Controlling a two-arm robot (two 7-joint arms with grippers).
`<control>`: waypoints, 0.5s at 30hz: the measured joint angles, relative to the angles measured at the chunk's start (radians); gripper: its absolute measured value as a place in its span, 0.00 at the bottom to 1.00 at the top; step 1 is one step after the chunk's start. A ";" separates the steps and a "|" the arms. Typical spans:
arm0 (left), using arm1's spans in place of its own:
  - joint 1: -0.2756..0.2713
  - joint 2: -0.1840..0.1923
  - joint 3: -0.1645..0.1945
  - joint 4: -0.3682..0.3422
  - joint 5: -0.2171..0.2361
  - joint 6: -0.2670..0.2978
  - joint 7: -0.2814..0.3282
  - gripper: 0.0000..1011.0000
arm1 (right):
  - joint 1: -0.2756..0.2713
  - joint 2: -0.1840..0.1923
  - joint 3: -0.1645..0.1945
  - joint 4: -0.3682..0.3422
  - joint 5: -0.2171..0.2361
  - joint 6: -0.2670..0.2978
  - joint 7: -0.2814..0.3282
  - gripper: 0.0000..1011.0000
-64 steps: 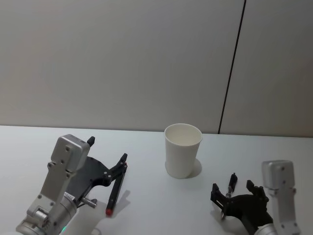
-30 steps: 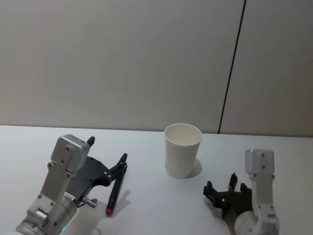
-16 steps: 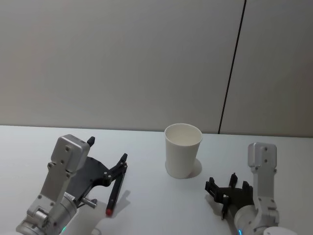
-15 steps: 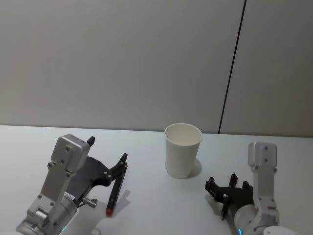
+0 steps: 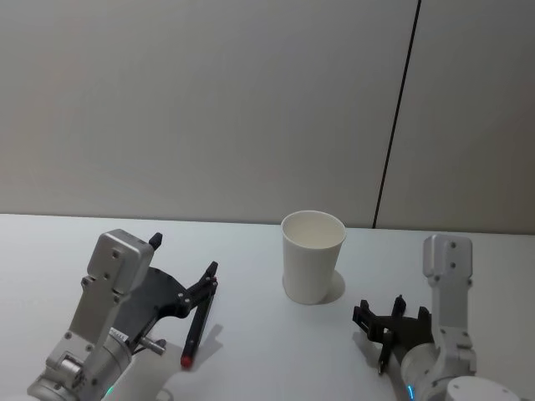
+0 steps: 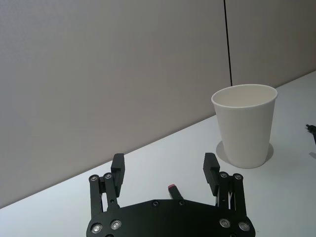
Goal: Place the pen into the pen holder.
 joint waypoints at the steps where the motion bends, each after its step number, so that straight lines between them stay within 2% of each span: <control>1: 0.000 0.000 0.000 0.000 0.000 0.000 0.000 0.99 | 0.001 0.000 -0.002 -0.002 -0.003 0.009 -0.001 0.99; 15: 0.000 0.000 0.000 0.000 0.000 0.000 0.000 0.99 | 0.027 -0.001 -0.008 0.001 -0.022 0.086 -0.002 0.99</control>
